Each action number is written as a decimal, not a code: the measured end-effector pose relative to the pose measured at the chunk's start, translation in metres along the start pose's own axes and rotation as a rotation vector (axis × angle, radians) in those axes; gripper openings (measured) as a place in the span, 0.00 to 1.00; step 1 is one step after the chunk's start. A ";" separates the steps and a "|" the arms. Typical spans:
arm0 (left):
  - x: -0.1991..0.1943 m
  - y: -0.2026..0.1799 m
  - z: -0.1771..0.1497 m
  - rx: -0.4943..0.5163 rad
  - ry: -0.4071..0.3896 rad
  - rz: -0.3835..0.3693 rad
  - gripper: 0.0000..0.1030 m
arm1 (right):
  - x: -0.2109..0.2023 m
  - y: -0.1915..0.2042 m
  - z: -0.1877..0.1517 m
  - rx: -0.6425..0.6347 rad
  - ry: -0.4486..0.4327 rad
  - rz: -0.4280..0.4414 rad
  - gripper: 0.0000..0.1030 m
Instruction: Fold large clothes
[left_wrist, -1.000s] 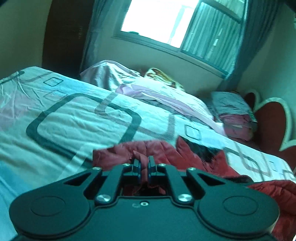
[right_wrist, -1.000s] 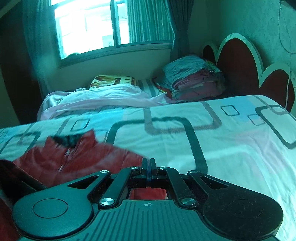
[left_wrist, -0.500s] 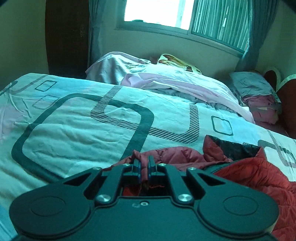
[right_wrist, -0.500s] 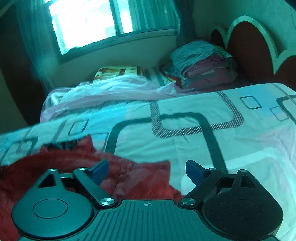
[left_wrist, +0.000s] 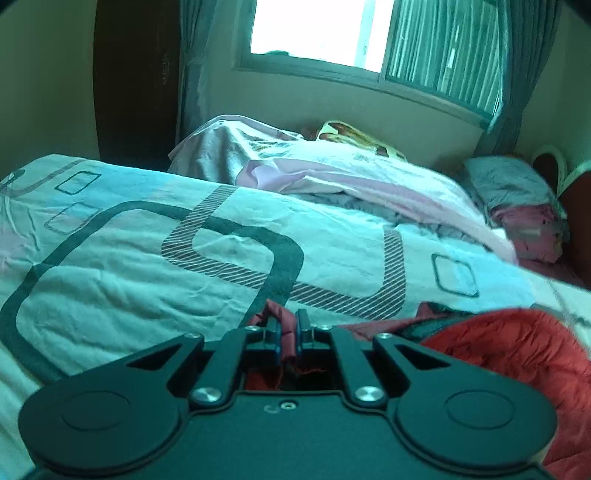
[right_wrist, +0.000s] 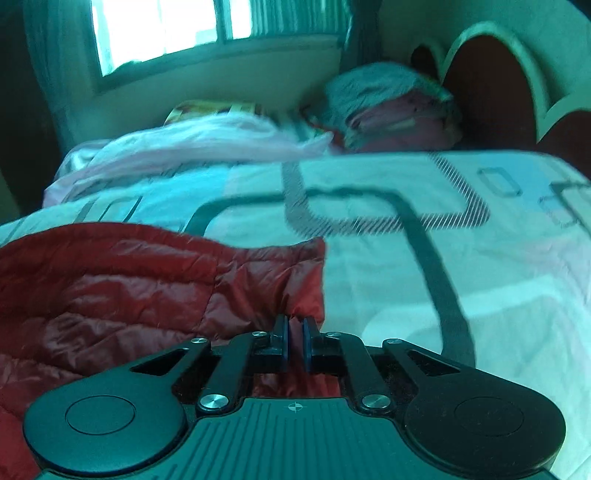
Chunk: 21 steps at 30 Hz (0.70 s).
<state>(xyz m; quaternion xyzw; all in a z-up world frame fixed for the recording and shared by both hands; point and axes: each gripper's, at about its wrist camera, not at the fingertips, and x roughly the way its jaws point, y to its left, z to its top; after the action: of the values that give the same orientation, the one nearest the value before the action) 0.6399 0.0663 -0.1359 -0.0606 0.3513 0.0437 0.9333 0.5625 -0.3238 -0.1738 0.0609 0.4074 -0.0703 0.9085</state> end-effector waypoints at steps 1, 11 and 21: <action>0.006 -0.003 -0.002 0.022 0.017 0.013 0.13 | 0.008 0.002 -0.001 -0.010 0.030 -0.004 0.07; -0.008 0.016 0.009 0.015 0.032 0.024 0.97 | -0.023 0.009 0.009 0.016 -0.099 0.002 0.50; -0.064 0.000 -0.012 0.134 -0.152 -0.053 0.86 | -0.030 0.062 0.009 -0.003 -0.122 0.075 0.50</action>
<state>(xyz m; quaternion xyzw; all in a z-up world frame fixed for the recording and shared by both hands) 0.5845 0.0616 -0.1026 -0.0038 0.2802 -0.0001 0.9599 0.5606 -0.2617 -0.1424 0.0705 0.3490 -0.0393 0.9337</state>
